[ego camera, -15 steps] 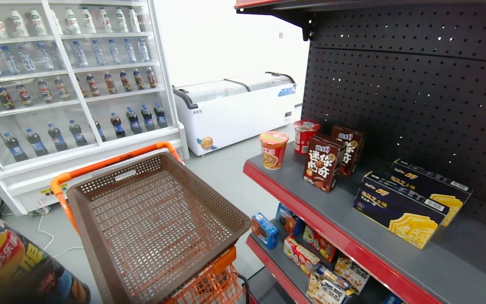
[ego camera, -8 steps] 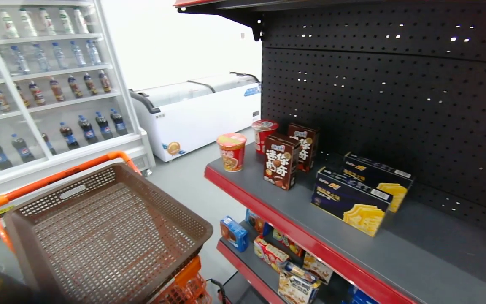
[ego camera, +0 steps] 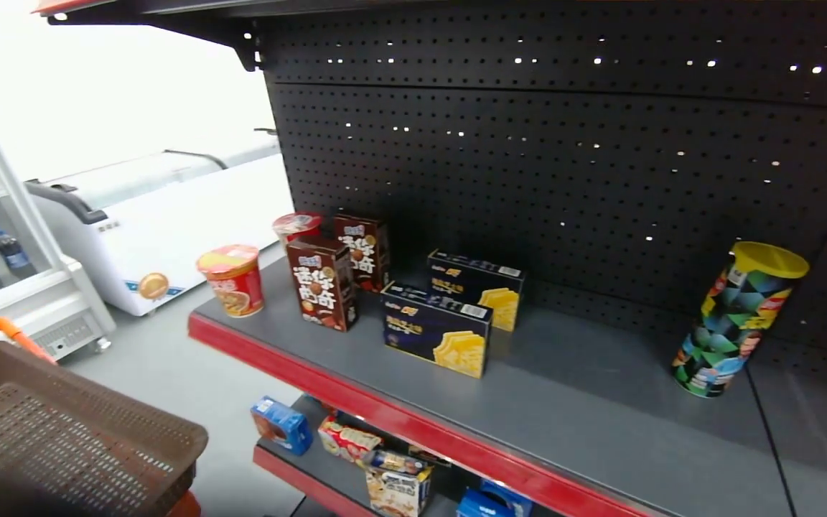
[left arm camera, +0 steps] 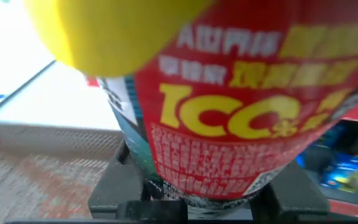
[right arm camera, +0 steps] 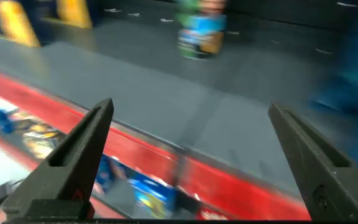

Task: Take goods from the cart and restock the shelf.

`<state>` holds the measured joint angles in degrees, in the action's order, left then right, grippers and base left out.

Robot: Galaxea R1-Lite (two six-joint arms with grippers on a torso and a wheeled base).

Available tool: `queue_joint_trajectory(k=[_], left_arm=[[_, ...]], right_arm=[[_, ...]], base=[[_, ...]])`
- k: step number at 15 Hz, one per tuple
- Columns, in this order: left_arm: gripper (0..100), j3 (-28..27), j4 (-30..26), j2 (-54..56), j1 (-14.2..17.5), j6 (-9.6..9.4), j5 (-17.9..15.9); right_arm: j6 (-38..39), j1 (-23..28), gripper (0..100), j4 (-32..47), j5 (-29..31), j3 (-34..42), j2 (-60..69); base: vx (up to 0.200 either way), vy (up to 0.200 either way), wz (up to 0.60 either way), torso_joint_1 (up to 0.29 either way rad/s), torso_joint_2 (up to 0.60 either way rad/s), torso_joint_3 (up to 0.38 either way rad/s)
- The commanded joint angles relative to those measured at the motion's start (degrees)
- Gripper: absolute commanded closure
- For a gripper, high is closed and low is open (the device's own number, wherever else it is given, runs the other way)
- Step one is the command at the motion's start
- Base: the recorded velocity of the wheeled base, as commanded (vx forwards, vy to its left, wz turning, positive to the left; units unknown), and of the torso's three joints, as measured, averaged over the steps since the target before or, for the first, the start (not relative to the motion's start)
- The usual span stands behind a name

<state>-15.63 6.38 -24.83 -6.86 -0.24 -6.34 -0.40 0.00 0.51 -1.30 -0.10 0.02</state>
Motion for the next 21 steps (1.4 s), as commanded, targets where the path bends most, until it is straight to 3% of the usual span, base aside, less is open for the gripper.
queue_joint_trajectory(k=[1, 10, 17, 19, 20, 21], left_arm=[[100, 0.1, 0.0, -0.5, 0.0, -0.02, 0.0], [100, 1.7, 0.0, -0.3, 0.0, 0.07, 0.1], [100, 0.7, 0.0, -0.6, 0.3, -0.02, 0.5], [100, 0.2, 0.0, -0.5, 0.4, -0.02, 0.6], [100, -0.7, -0.1, -1.0, 0.4, 0.07, 0.6], [100, -0.1, 0.0, -1.1, 0.4, 0.07, 0.5]], right_arm=[[0.0, 0.0, 0, 0.0, 0.0, 0.0, 0.0], [0.0, 0.0, 0, 0.0, -0.1, 0.0, 0.0], [0.2, 0.1, 0, 0.2, 0.3, -0.1, 0.0], [-2.3, -0.9, 0, -0.2, -1.0, -2.5, -4.9], [-0.3, -3.1, 0, -6.8, -4.1, -22.1, -31.5], [-0.3, -4.4, 0, -7.8, -5.0, -23.8, -33.9]], base=[[0.000, 0.000, -0.60, 0.002, -0.01, 0.002], [0.000, 0.000, -0.60, 0.004, 0.00, 0.001], [0.000, 0.000, 0.00, 0.000, 0.00, 0.000], [0.000, 0.000, 0.00, 0.000, 0.00, 0.000], [0.000, 0.000, 0.00, 0.000, 0.00, 0.000], [0.000, 0.000, 0.00, 0.000, 0.00, 0.000]])
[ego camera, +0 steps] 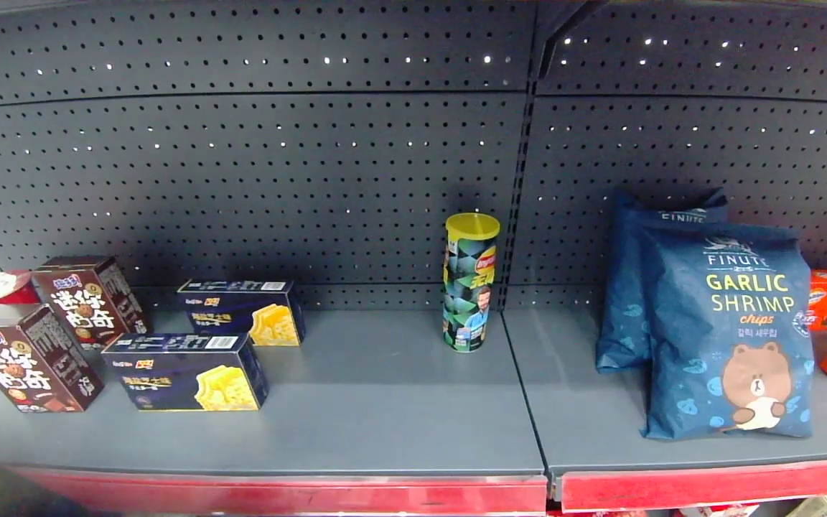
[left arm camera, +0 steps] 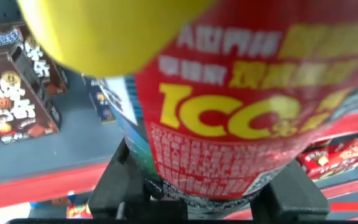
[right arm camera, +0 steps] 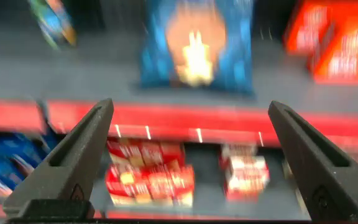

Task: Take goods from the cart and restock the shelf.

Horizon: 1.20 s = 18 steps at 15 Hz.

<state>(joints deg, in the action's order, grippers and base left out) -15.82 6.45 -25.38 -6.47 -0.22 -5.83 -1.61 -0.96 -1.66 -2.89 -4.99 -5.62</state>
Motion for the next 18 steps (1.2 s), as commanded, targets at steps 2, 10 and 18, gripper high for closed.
queue_joint_trajectory(k=[2, 10, 18], left_arm=[[100, 0.6, 0.0, -0.4, -0.1, -0.04, -0.1], [100, 0.7, -0.1, -0.5, -0.3, 0.13, -0.6], [100, 1.9, 0.0, -1.3, -0.5, 4.61, -1.5]], right_arm=[[-1.6, -11.4, 0, -8.4, -6.5, -22.3, -37.1], [0.5, -20.8, 0, -17.1, -15.0, -34.4, -61.0], [-3.7, -22.3, 0, -23.7, -20.1, -45.1, -84.0]], base=[[0.000, 0.000, 0.00, 0.000, 0.00, 0.000], [0.000, 0.000, 0.00, 0.000, 0.00, 0.000], [0.000, 0.000, 0.00, 0.000, 0.00, 0.000]])
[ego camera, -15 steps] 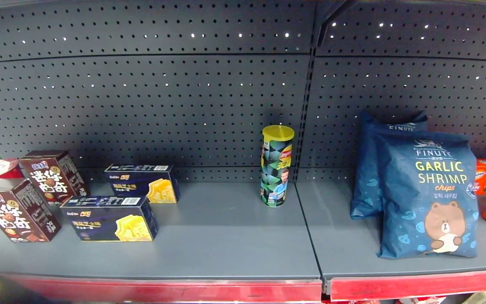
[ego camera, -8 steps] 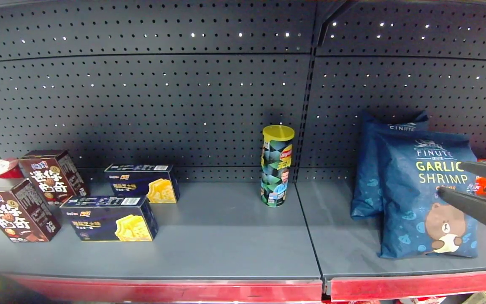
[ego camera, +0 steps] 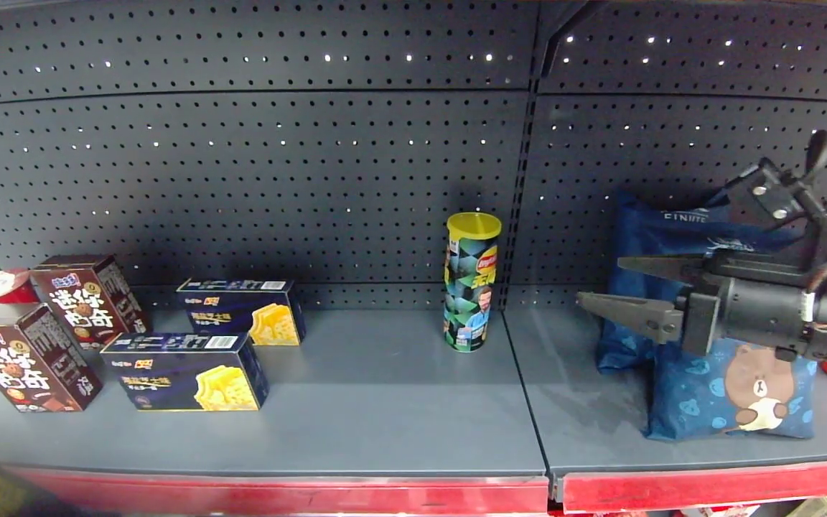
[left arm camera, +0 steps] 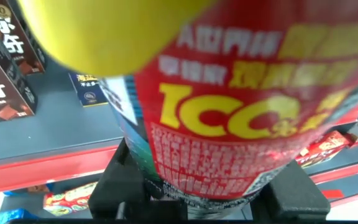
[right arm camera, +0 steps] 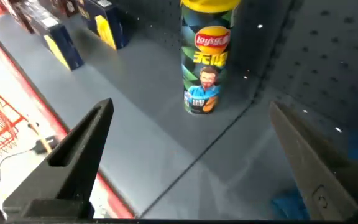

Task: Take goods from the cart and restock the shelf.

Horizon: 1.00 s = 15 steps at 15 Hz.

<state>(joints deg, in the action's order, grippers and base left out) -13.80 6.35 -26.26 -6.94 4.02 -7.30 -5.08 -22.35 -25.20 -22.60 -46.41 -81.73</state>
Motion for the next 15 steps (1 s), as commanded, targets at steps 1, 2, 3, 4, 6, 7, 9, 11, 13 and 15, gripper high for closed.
queue_joint_trajectory(k=[1, 2, 3, 4, 6, 7, 9, 11, 13, 15], left_arm=[[100, 0.0, 0.1, -0.3, 0.0, 0.37, 0.0], [100, 0.0, 0.0, -0.2, 0.1, 0.46, 0.1], [100, 0.0, 0.1, -0.1, 0.1, 0.46, 0.1], [100, -0.1, 0.1, -0.1, 0.0, 0.46, 0.1], [100, -0.2, 0.1, 0.0, 0.0, 0.81, 0.1], [100, -0.1, 0.1, 0.0, 0.0, 1.78, 0.0], [100, -0.1, 0.1, 0.1, 0.0, 2.48, 0.0], [100, -0.2, 0.0, 1.4, -1.0, 2.48, 0.0], [100, 0.1, -0.6, 3.1, -2.1, 2.57, 0.1], [100, -0.4, -3.5, 4.1, -2.6, 2.57, 0.0]], right_arm=[[-1.1, -1.6, 0, -0.7, -0.9, -5.1, -10.5], [-2.5, -1.7, 0, -2.4, -3.0, -6.3, -13.1], [-2.9, -1.8, 0, -3.4, -4.3, -6.8, -14.5], [-3.0, -2.0, 0, -5.6, -5.3, -7.9, -18.1], [-3.0, -2.2, 0, -6.1, -5.5, -9.9, -22.2], [-3.0, -2.1, 0, -6.1, -5.6, -11.1, -23.7], [-2.9, -2.0, 0, -6.1, -6.8, -13.5, -26.5], [-2.8, -1.7, 0, -6.5, -7.3, -16.0, -29.8], [-2.7, -1.2, 0, -7.8, -9.0, -17.5, -32.4], [-2.7, -1.0, 0, -9.1, -11.1, -18.2, -34.4]], base=[[0.000, 0.000, 0.00, 0.000, 0.00, 0.000], [0.000, 0.000, 0.00, 0.000, 0.00, 0.000], [0.000, 0.000, 0.00, 0.000, 0.00, 0.000], [0.000, 0.000, 0.00, 0.000, 0.00, 0.000], [0.000, 0.000, 0.00, 0.000, 0.00, 0.000], [0.000, 0.000, 0.00, 0.000, 0.00, 0.000], [0.000, 0.000, 0.00, 0.000, 0.00, 0.000], [0.000, 0.000, 0.00, 0.000, 0.00, 0.000], [0.000, 0.000, 0.00, 0.000, 0.00, 0.000], [0.000, 0.000, 0.00, 0.000, 0.00, 0.000]])
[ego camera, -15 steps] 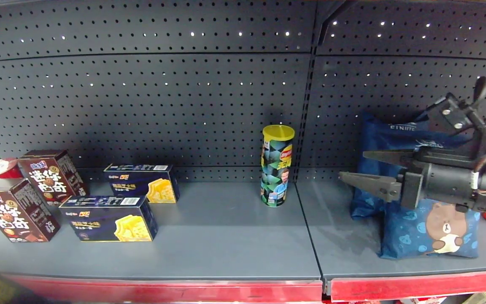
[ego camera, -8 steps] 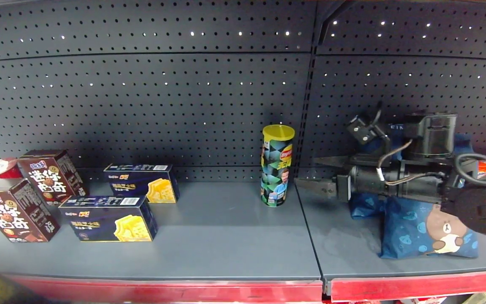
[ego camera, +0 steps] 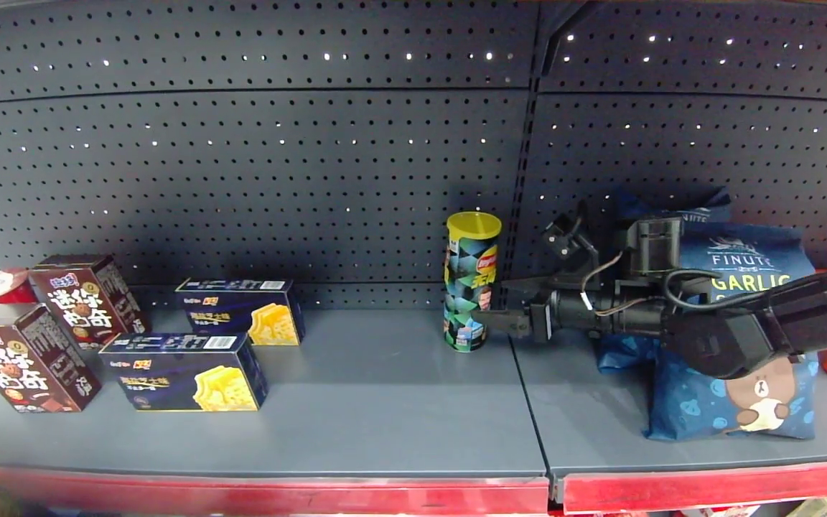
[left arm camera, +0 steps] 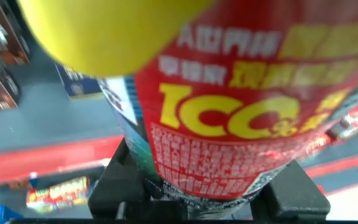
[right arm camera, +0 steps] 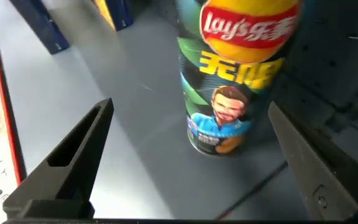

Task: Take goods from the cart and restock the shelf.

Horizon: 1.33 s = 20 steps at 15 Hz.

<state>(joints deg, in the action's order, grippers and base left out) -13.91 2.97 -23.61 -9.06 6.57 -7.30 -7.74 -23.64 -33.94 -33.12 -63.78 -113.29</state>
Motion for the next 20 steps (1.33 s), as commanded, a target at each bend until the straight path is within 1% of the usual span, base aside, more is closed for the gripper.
queue_joint_trajectory(k=[1, 2, 4, 7, 10, 12, 13, 14, 15, 17, 20], left_arm=[[100, -0.2, -0.6, 2.0, -0.8, 0.02, 0.0], [100, -0.2, -1.1, 2.3, -1.1, 0.02, 0.1], [100, -0.1, -1.2, 2.5, -1.1, 0.99, 0.1], [100, 0.2, -1.2, 2.5, -1.1, 0.99, 0.0], [100, 0.2, -1.3, 2.8, -1.1, 0.99, 0.1], [100, 0.4, -1.4, 3.6, -1.1, 0.99, 0.1], [100, 0.5, -1.7, 3.9, -1.1, 0.99, 0.1], [100, 0.0, -4.6, 5.2, -1.1, 0.99, 0.1], [100, -0.1, -6.3, 6.4, -1.1, 0.99, 0.1], [100, 0.0, -8.1, 7.9, -1.1, 0.99, 0.1], [100, -0.9, -8.3, 7.9, -1.1, 0.99, 0.1]], right_arm=[[0.0, 0.5, 0, -1.3, -0.9, -0.8, -3.7], [0.2, 0.5, 0, -1.9, -0.9, -0.8, -4.3], [0.7, 0.5, 0, -2.2, -1.0, -1.3, -4.9], [0.8, 1.3, 0, -2.3, -2.6, -3.2, -6.8], [0.9, 1.5, 0, -2.3, -2.9, -5.2, -8.6], [0.8, 2.1, 0, -2.3, -4.9, -7.7, -10.7], [0.8, 2.1, 0, -2.2, -5.0, -8.8, -11.6], [0.9, 2.0, 0, -2.2, -5.0, -10.8, -12.9], [0.9, 1.9, 0, -2.2, -5.1, -12.1, -13.8], [0.9, 1.4, 0, -2.2, -5.2, -13.1, -14.8], [0.8, 0.8, 0, -2.3, -5.3, -13.8, -16.4]], base=[[0.000, 0.000, 0.00, 0.000, 0.00, 0.000], [0.000, 0.000, 0.00, 0.000, 0.00, 0.000], [0.000, 0.000, 0.00, 0.000, 0.00, 0.000], [0.000, 0.000, 0.00, 0.000, 0.00, 0.000], [0.000, 0.000, 0.00, 0.000, 0.00, 0.000], [0.000, 0.000, 0.00, 0.000, 0.00, 0.000], [0.000, 0.000, 0.00, 0.000, 0.00, 0.000], [0.000, 0.000, 0.00, 0.000, 0.00, 0.000], [0.000, 0.000, 0.00, 0.000, 0.00, 0.000], [0.000, 0.000, 0.00, 0.000, 0.00, 0.000], [0.000, 0.000, 0.00, 0.000, 0.00, 0.000]])
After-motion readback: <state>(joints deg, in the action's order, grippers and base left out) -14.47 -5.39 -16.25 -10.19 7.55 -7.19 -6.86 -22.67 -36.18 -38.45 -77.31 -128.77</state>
